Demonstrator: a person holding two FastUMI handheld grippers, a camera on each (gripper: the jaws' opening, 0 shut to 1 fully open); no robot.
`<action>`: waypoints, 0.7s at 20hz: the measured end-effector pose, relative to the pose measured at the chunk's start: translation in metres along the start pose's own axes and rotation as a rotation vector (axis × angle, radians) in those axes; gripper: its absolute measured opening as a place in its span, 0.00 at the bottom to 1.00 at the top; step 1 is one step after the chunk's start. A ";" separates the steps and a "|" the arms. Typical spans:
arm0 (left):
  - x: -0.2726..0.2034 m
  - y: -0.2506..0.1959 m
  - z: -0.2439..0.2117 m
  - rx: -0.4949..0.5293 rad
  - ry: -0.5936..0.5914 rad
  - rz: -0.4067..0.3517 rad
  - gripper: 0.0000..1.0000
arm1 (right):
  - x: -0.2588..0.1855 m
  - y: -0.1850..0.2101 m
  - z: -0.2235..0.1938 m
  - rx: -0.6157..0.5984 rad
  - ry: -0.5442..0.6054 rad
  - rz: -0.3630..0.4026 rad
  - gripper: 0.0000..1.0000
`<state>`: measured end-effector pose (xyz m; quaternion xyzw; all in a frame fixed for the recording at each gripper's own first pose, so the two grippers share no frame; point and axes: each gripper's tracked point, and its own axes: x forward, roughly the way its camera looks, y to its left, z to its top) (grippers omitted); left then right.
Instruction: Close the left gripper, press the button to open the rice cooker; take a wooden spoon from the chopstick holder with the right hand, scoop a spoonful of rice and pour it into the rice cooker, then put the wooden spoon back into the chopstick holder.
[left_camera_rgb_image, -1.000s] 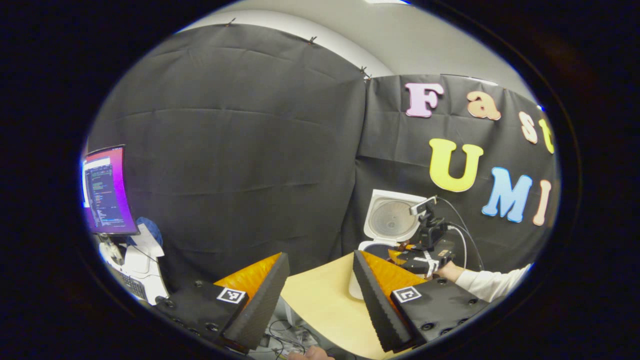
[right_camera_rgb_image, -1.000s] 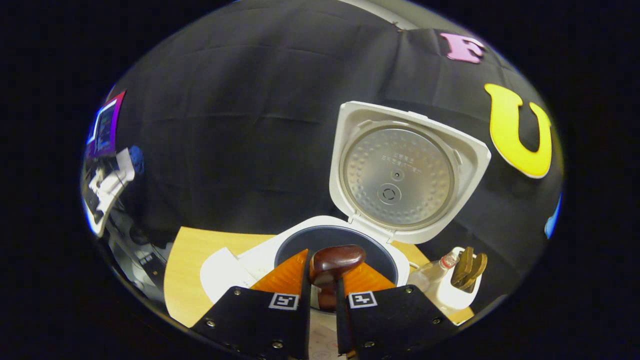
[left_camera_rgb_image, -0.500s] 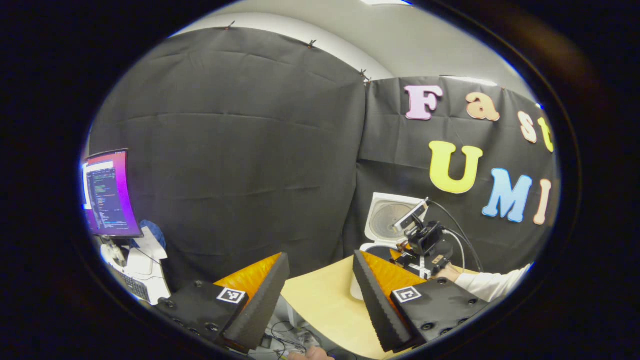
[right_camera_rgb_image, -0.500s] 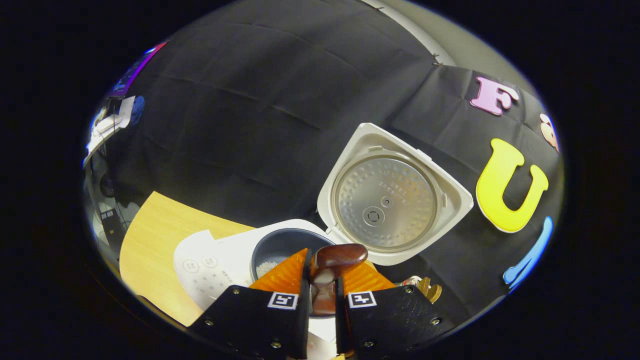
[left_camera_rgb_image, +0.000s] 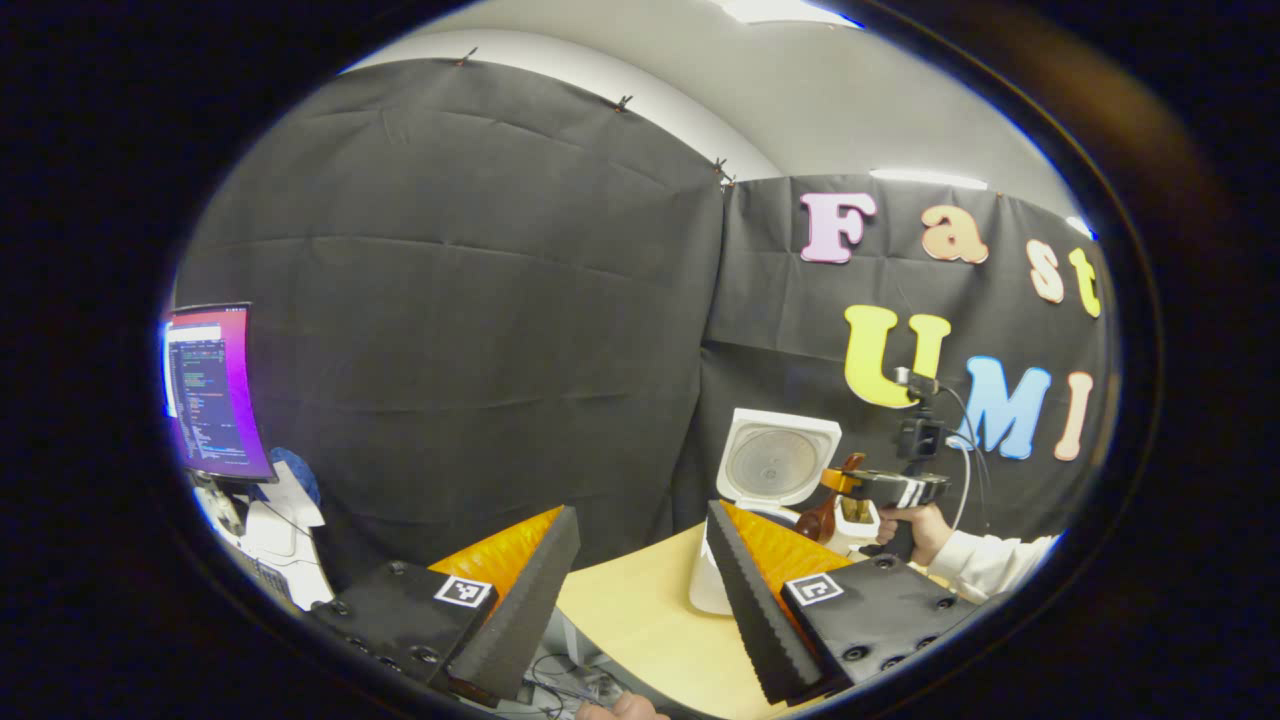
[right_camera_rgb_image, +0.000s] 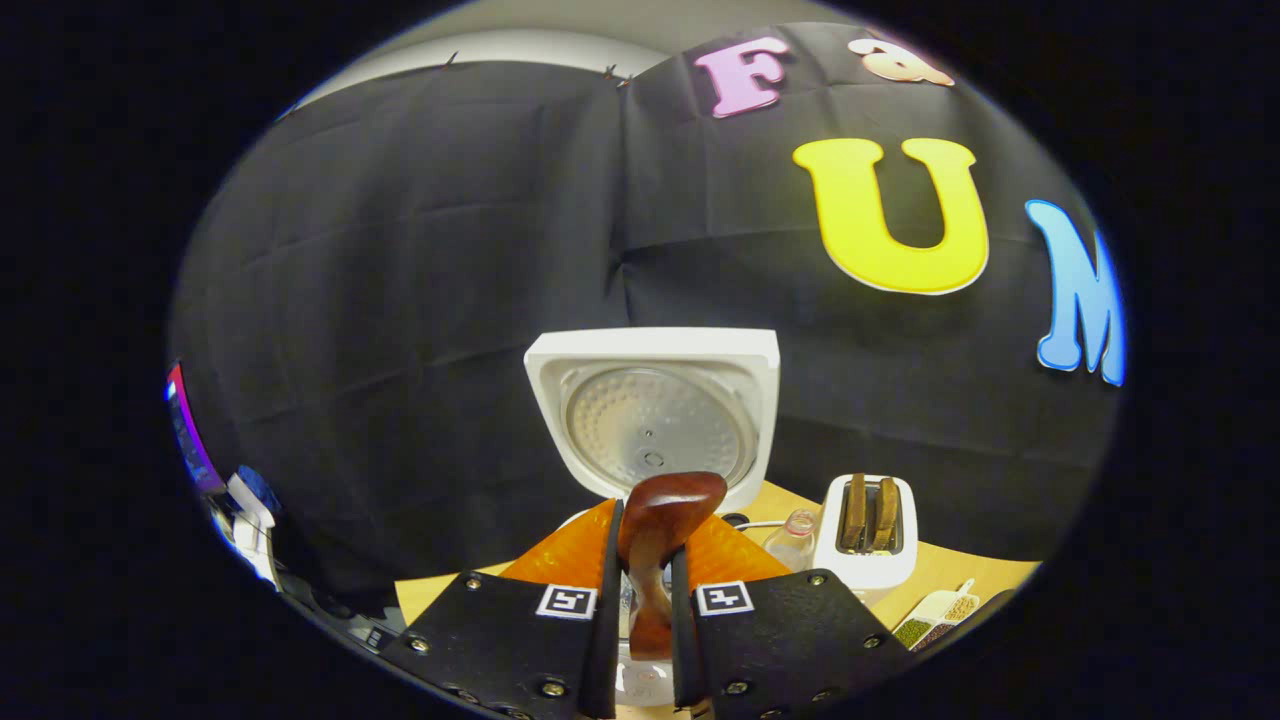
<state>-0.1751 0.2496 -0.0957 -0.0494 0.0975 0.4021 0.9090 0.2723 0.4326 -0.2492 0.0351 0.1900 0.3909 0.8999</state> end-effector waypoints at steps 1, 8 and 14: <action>0.000 -0.001 0.002 -0.007 -0.003 -0.016 0.90 | -0.015 -0.003 0.013 0.040 -0.017 -0.001 0.22; 0.016 -0.024 0.008 -0.039 -0.014 -0.214 0.92 | -0.129 -0.031 0.070 0.268 -0.122 -0.047 0.22; 0.025 -0.093 -0.004 -0.113 0.005 -0.467 0.90 | -0.255 -0.057 0.069 0.340 -0.166 -0.186 0.22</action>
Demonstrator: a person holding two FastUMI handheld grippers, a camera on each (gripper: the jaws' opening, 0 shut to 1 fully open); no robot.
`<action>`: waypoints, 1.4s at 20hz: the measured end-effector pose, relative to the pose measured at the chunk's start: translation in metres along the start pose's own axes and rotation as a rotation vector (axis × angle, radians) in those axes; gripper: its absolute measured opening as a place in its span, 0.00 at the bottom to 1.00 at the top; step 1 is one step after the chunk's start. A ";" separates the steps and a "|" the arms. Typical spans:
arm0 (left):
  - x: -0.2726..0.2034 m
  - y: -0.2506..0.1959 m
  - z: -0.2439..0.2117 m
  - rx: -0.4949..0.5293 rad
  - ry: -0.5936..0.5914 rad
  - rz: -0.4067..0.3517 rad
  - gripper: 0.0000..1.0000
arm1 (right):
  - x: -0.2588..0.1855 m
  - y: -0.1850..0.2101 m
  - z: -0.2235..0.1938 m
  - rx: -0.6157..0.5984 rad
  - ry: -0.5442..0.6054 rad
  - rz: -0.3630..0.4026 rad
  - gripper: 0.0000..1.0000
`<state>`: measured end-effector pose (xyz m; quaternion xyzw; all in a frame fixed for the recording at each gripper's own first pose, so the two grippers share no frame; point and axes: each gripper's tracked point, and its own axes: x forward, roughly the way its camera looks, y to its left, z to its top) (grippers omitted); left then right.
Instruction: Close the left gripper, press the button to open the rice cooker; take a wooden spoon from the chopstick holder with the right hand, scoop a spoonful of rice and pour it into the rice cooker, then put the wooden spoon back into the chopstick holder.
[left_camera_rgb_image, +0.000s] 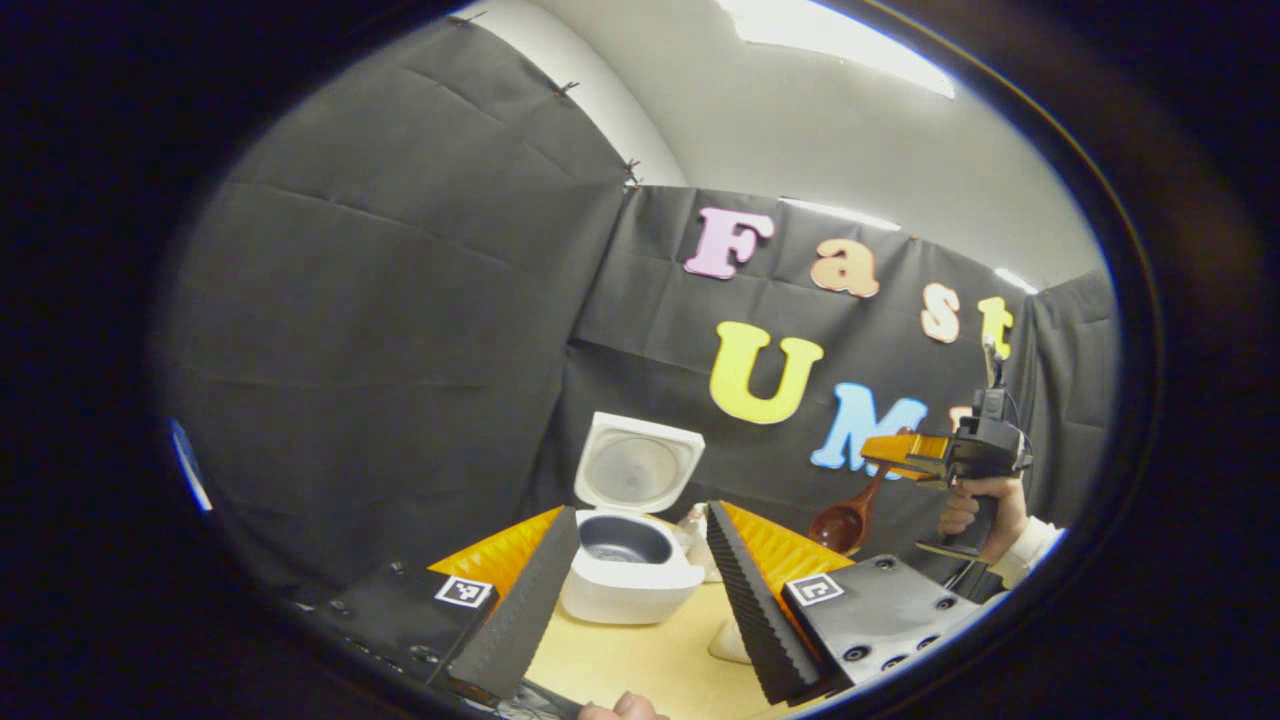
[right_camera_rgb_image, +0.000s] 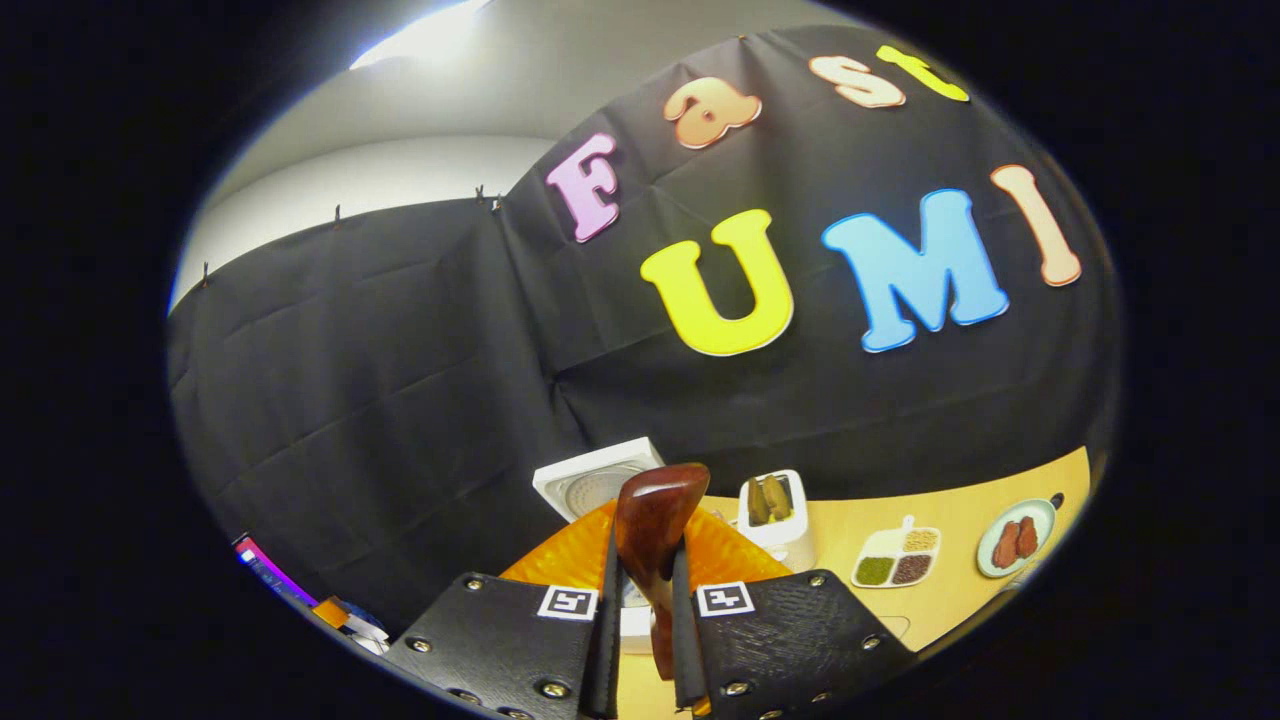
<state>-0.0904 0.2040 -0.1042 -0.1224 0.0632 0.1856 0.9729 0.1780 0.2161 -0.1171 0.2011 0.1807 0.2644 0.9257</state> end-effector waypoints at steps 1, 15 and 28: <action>0.007 -0.011 -0.001 -0.011 0.000 -0.032 0.90 | -0.022 -0.009 0.003 0.011 -0.006 -0.022 0.22; 0.057 -0.167 -0.039 0.079 0.070 -0.146 0.89 | -0.162 -0.236 -0.008 0.117 -0.080 -0.295 0.22; 0.058 -0.239 -0.081 0.261 0.163 -0.027 0.91 | -0.135 -0.482 -0.105 0.338 -0.005 -0.517 0.22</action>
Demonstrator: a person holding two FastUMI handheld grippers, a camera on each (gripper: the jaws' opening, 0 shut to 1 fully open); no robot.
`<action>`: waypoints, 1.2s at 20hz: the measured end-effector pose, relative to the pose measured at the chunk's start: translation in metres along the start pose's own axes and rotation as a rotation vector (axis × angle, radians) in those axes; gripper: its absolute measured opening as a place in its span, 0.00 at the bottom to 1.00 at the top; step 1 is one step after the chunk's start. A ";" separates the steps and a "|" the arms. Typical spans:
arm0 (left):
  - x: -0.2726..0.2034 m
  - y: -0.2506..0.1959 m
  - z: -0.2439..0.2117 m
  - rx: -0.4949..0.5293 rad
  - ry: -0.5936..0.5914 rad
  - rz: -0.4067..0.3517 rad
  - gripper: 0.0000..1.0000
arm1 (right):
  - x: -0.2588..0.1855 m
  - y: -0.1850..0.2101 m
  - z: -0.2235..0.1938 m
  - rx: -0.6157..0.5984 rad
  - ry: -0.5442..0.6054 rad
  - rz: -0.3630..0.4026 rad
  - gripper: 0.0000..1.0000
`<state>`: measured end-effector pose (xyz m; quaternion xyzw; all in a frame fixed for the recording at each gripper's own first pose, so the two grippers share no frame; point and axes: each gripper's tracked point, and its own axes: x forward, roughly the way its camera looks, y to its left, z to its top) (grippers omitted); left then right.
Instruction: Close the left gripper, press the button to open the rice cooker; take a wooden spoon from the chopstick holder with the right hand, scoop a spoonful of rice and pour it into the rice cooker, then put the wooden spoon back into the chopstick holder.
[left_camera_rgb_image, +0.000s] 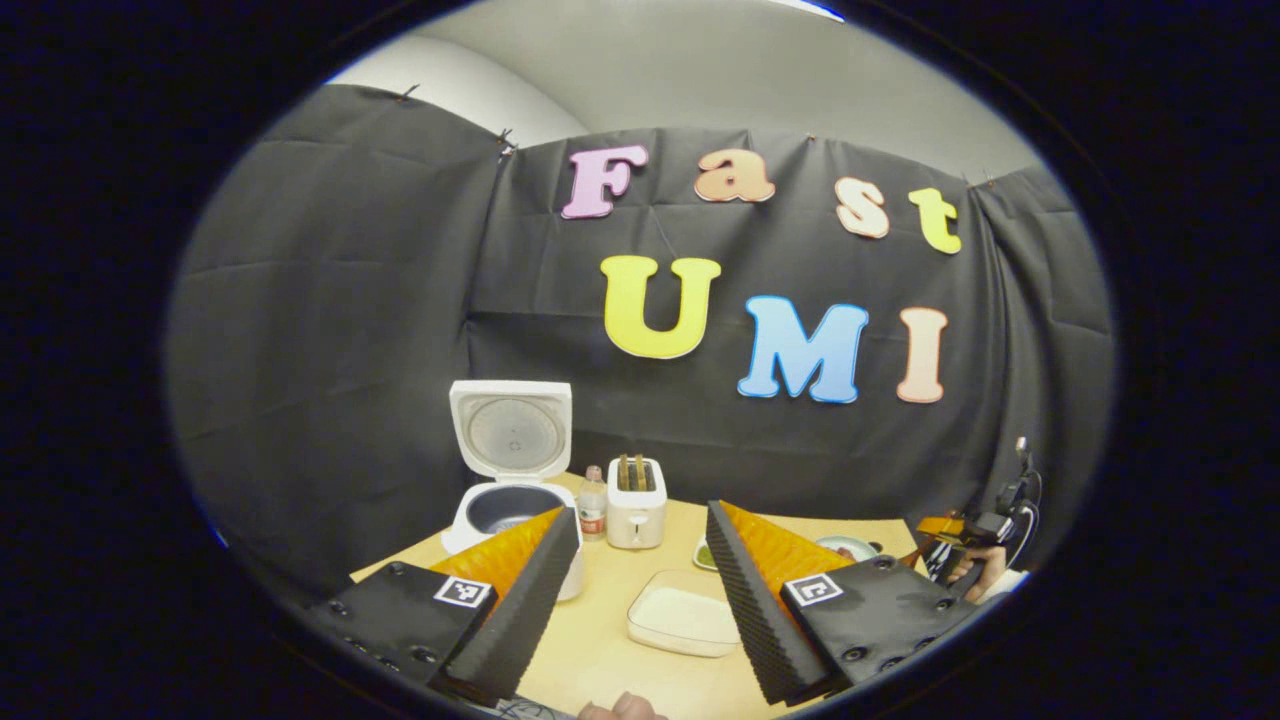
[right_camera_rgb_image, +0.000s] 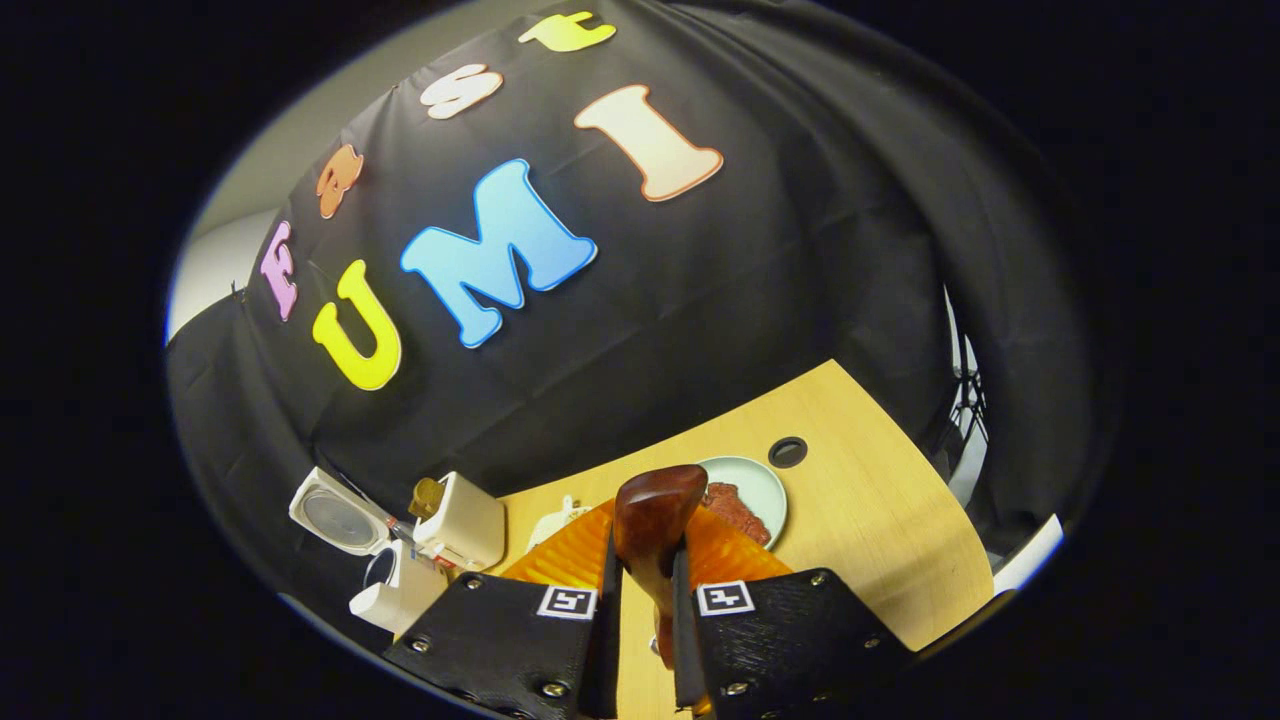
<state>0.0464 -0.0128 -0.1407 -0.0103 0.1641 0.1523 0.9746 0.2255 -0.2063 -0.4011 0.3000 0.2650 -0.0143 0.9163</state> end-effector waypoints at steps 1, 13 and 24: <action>0.001 -0.003 -0.001 0.020 0.007 0.001 0.92 | 0.005 -0.005 -0.006 0.007 0.009 -0.012 0.22; 0.021 -0.033 -0.007 -0.010 0.021 -0.050 0.90 | 0.000 -0.031 -0.073 -0.108 0.154 -0.081 0.22; 0.020 -0.030 -0.004 -0.046 -0.002 -0.090 0.90 | -0.045 -0.043 -0.026 -0.017 -0.023 -0.169 0.76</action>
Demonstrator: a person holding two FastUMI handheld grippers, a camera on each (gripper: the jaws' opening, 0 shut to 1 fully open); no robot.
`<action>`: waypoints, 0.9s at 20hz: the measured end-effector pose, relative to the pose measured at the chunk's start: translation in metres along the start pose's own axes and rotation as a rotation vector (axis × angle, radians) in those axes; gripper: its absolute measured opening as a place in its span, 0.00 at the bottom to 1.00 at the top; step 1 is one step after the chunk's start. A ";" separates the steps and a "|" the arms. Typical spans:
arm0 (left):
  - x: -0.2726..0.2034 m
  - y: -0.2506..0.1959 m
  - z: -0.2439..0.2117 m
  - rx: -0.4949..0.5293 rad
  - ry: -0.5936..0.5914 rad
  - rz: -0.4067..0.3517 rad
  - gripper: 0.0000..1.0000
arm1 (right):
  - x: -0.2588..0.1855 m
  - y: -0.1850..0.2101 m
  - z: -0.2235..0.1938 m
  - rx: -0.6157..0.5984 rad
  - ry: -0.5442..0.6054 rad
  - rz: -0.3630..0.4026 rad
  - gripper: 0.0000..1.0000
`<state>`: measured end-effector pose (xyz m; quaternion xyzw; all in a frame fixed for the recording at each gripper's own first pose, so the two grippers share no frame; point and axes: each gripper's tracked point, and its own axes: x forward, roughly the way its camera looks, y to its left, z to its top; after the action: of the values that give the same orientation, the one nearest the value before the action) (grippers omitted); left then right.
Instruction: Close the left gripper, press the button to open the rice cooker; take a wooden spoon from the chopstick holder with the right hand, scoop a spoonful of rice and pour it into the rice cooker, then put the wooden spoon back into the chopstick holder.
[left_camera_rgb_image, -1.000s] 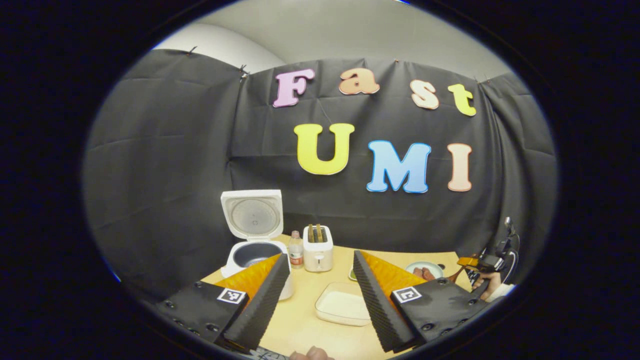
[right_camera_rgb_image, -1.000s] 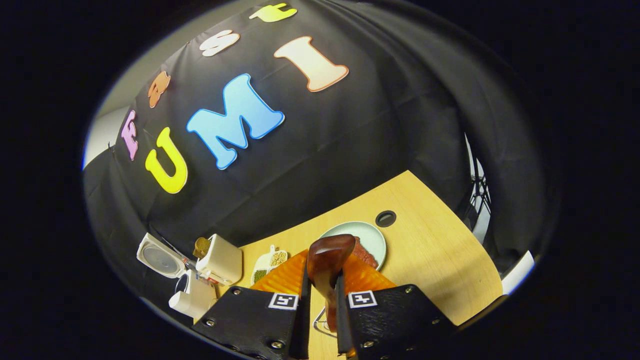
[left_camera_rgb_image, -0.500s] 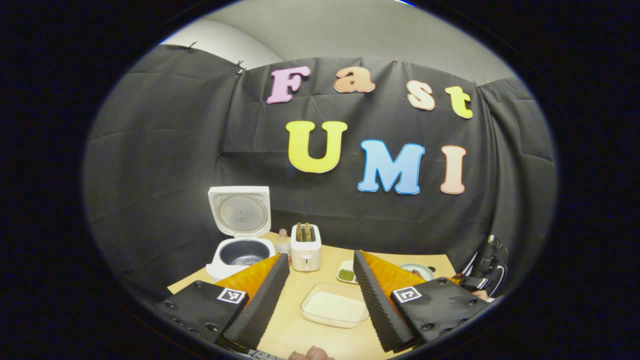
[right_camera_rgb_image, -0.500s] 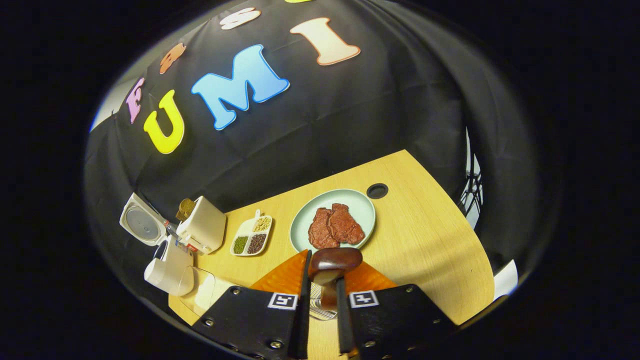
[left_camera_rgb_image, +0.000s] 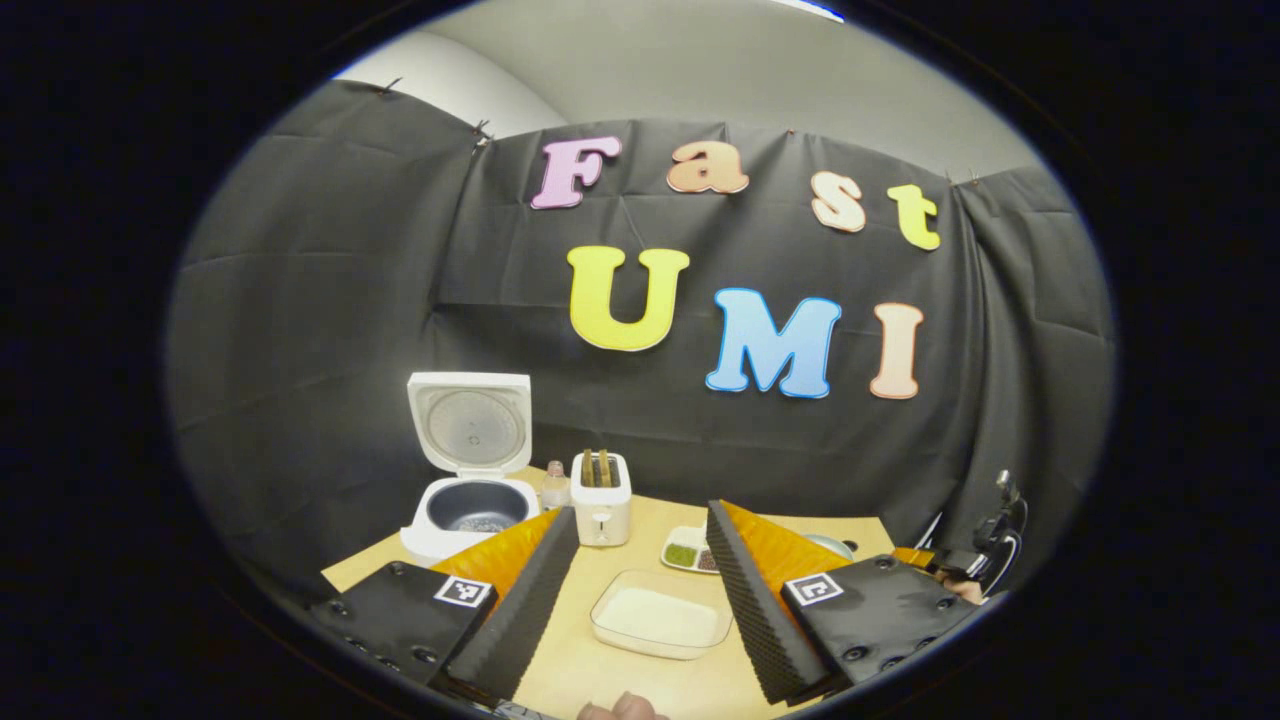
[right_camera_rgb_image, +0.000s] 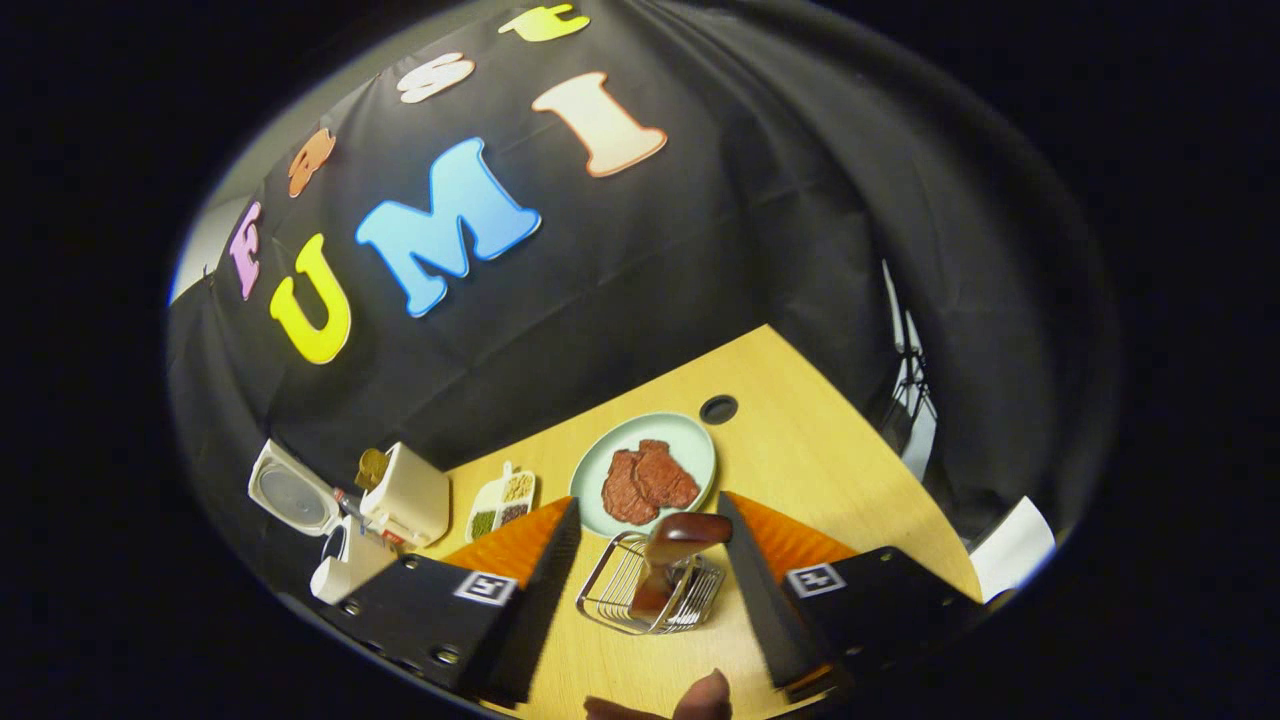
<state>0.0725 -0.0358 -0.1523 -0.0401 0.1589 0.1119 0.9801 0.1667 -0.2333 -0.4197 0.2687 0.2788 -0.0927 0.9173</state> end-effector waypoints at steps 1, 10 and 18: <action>0.001 0.002 0.002 -0.006 -0.007 -0.003 0.92 | -0.009 0.003 0.008 0.002 -0.029 0.010 0.94; 0.022 0.068 0.035 -0.039 -0.093 -0.028 0.89 | -0.085 0.062 0.045 -0.098 -0.161 0.060 0.96; 0.103 0.183 0.069 -0.056 -0.158 -0.026 0.91 | -0.155 0.197 0.037 -0.129 -0.355 0.122 0.96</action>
<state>0.1464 0.1711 -0.1278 -0.0607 0.0774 0.1064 0.9894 0.1185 -0.0854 -0.2200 0.2054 0.1013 -0.0646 0.9713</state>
